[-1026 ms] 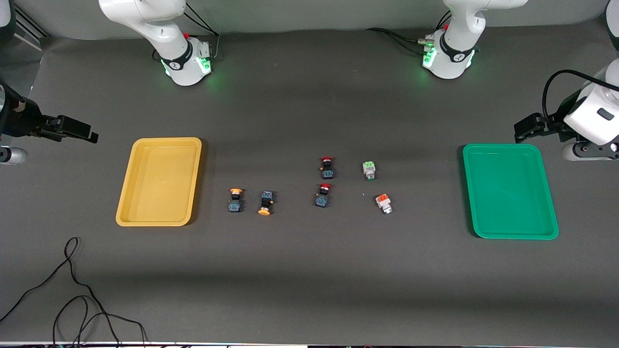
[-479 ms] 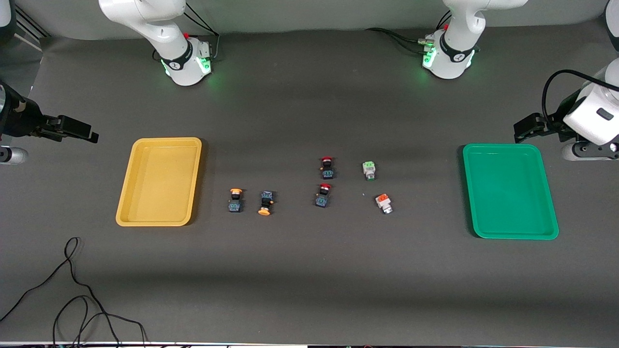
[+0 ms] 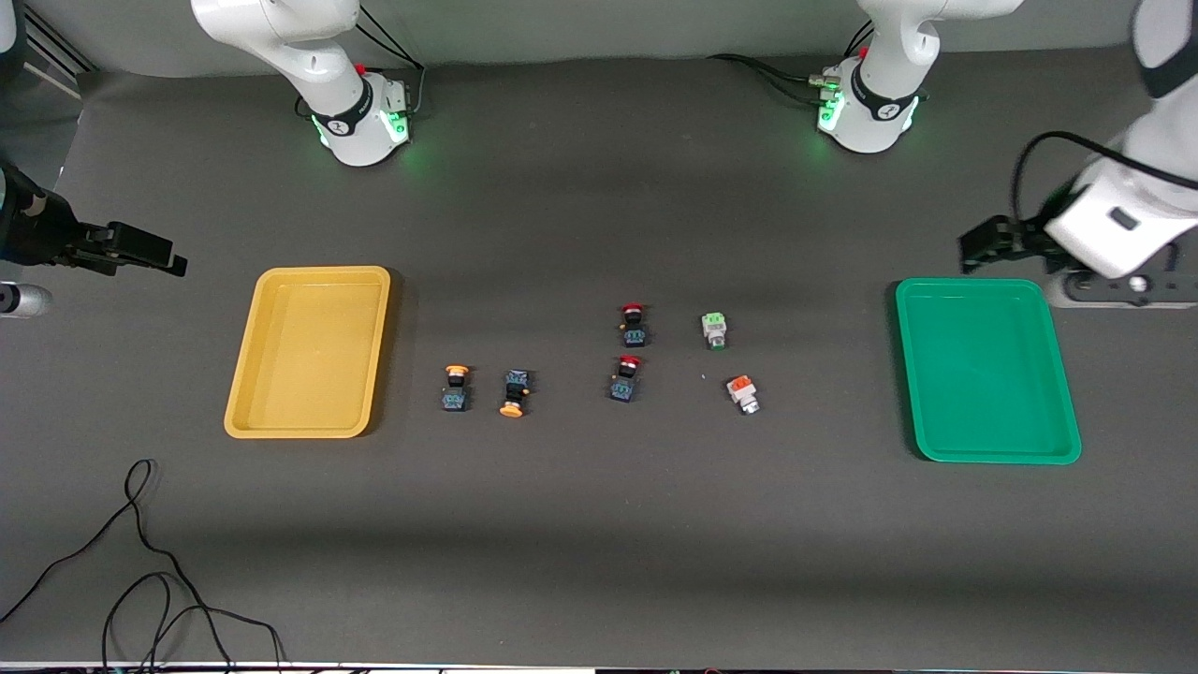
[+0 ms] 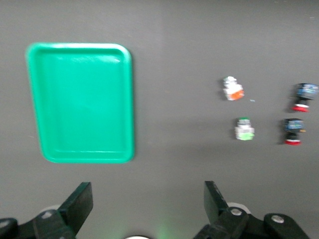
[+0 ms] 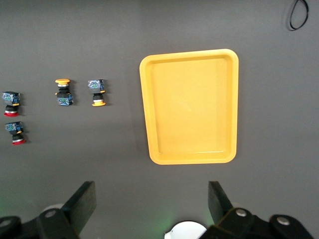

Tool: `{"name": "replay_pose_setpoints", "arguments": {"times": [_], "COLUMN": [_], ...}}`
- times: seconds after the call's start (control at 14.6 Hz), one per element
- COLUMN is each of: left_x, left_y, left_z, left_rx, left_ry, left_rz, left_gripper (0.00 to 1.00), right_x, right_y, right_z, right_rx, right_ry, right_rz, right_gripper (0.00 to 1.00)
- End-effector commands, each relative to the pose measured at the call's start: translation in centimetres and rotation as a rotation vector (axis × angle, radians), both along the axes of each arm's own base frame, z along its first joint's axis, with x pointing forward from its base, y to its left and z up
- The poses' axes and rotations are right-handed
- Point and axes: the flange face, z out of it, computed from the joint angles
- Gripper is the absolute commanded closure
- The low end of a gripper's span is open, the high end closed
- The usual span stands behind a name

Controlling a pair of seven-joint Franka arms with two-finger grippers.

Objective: Place green and yellow buttons in trays
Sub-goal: 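Grasp the green button with the left gripper while the right gripper grasps the yellow button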

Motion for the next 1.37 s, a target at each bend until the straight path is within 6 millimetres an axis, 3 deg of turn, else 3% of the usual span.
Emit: {"name": "replay_pose_setpoints", "arguments": {"times": [0.0,0.14,0.27,0.48,0.62,0.68,0.96,1.23,1.3], "left_x": [-2.0,-3.7,-5.4,-7.1,-7.6,-7.6,-9.0,-8.8,-8.9], "left_y": [-7.5,-13.6,-18.0,-21.6,-23.0,-23.1,-23.4,-24.6,-25.0], "left_z": [-1.5,-2.8,-3.4,-3.8,-5.4,-6.9,-15.9,-22.5,-24.3], "left_rx": [-0.011,-0.008,-0.026,-0.067,-0.057,-0.051,-0.04,0.005,0.039], "left_ry": [-0.021,-0.031,-0.031,0.003,0.012,0.015,-0.012,-0.004,-0.01], "left_rz": [0.083,0.122,0.155,0.218,0.243,0.244,0.23,0.194,0.162], "left_gripper": [0.01,0.01,0.01,0.01,0.01,0.01,0.01,0.01,0.01], "right_x": [-0.3,-0.3,-0.3,-0.2,0.7,1.0,0.4,-0.4,-0.8], "right_y": [-0.8,-0.2,1.7,8.8,12.8,14.8,18.3,18.3,19.1], "right_z": [0.1,0.2,0.5,-0.3,-2.7,-4.6,-13.4,-21.2,-23.4], "right_rx": [-0.003,-0.003,0.001,-0.03,-0.046,-0.054,-0.053,-0.044,-0.041], "right_ry": [0.033,0.032,0.03,0.049,0.054,0.057,0.02,-0.057,-0.086], "right_rz": [0.025,0.019,0.002,-0.03,-0.019,-0.019,0.002,-0.016,-0.006], "right_gripper": [0.0,0.0,0.0,0.0,0.0,0.0,0.01,0.01,0.01]}}
